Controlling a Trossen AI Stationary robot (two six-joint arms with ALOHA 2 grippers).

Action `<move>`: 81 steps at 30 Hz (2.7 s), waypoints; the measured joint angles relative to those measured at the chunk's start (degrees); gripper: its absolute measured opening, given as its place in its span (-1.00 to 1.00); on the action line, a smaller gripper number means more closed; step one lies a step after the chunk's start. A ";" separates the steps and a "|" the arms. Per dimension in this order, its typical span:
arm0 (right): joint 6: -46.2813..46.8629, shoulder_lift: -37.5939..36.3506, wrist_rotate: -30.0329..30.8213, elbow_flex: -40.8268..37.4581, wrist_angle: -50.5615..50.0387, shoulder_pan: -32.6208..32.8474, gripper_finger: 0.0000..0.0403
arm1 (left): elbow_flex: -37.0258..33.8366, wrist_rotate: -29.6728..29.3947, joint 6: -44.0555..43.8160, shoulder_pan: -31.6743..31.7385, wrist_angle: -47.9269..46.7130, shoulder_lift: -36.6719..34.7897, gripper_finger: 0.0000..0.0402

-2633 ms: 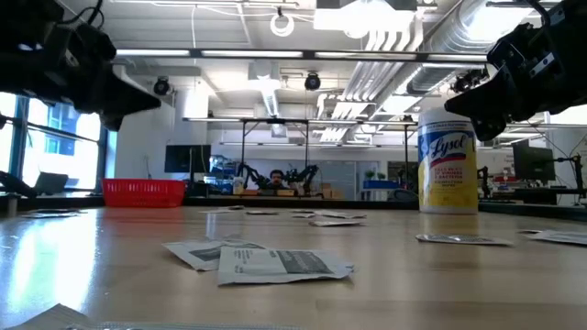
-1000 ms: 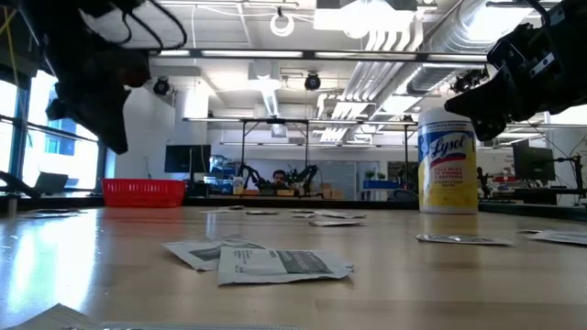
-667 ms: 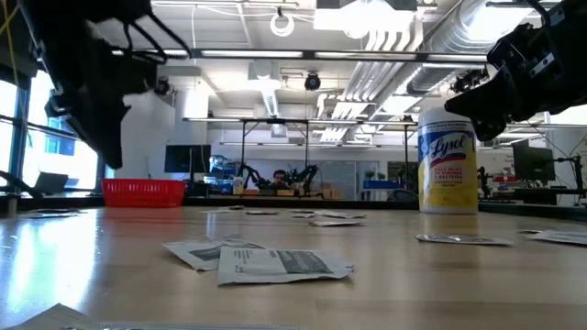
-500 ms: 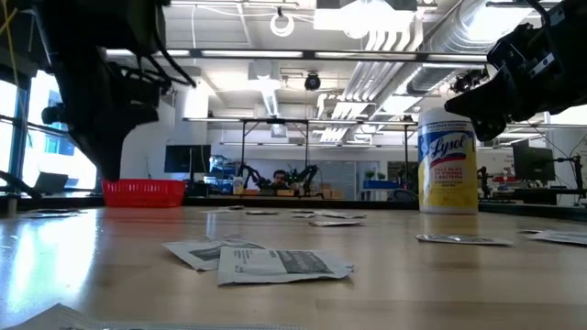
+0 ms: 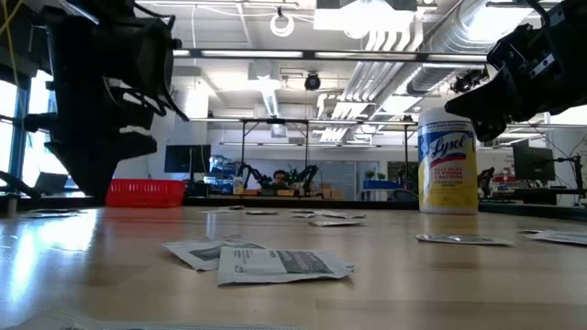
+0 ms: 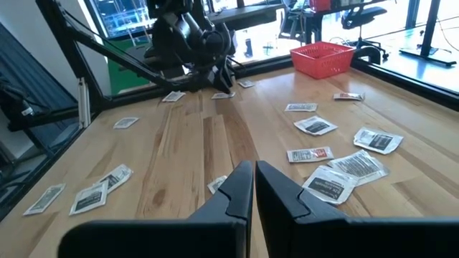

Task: Pick & Place First Aid Supplies
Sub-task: Put the white and orange ointment pack into the top red bin

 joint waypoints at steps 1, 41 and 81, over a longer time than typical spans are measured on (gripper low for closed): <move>-0.01 0.00 0.00 0.00 0.00 0.02 -0.94 | 0.00 0.02 -0.66 -0.02 0.04 0.81 -0.43; -0.01 0.00 0.01 0.00 0.00 0.01 -0.94 | 0.46 3.39 -23.61 -0.11 -0.68 14.44 -0.97; 0.00 0.00 0.00 0.00 0.00 0.02 -0.94 | 3.77 -10.95 6.34 5.60 9.27 1.18 -0.83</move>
